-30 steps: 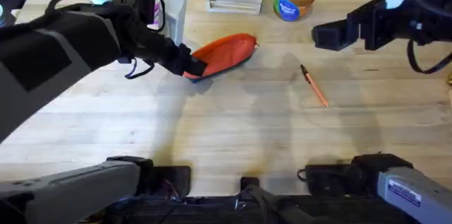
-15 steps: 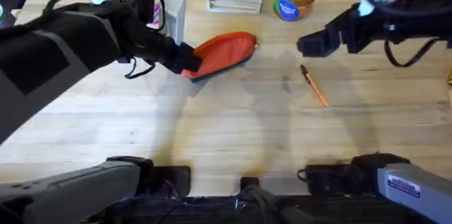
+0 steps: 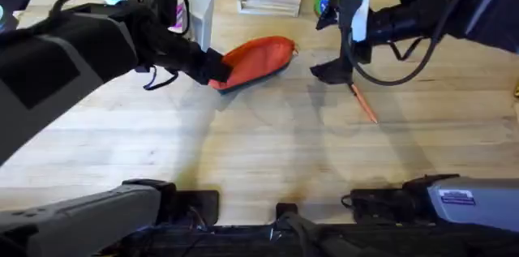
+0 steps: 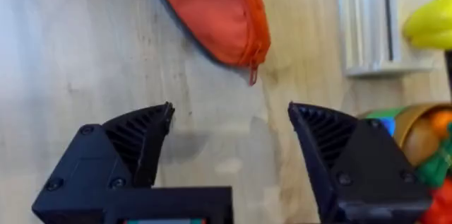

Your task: Unzip the bag, pick up the pens from the table one at a time and place them inside, then zip the bag closed.

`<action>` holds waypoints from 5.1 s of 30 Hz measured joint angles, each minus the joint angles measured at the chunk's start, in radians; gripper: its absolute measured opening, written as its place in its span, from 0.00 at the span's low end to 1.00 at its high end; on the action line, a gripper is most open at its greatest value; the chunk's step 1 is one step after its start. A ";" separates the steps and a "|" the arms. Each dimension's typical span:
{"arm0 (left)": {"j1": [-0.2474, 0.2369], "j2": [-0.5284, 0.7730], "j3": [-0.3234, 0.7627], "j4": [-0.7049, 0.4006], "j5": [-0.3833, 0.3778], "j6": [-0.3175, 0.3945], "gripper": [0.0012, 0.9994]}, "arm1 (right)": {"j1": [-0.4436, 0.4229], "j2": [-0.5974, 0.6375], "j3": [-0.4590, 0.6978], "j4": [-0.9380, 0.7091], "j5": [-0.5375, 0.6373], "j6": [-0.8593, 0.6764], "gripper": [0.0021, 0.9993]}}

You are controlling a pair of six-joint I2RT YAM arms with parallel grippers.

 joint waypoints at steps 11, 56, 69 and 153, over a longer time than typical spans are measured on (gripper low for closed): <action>0.000 0.000 0.000 0.001 0.000 0.000 0.06 | -0.022 0.221 0.003 0.194 -0.244 -0.123 1.00; 0.000 0.000 0.000 0.005 -0.002 0.001 0.04 | -0.010 0.327 0.006 0.379 -0.265 -0.040 0.29; 0.000 0.000 0.000 0.006 -0.002 0.001 0.04 | -0.046 0.328 0.006 0.374 -0.265 -0.036 0.03; 0.057 -0.043 0.019 -0.140 -0.061 0.044 0.99 | 0.215 0.093 0.082 0.264 -0.095 0.354 1.00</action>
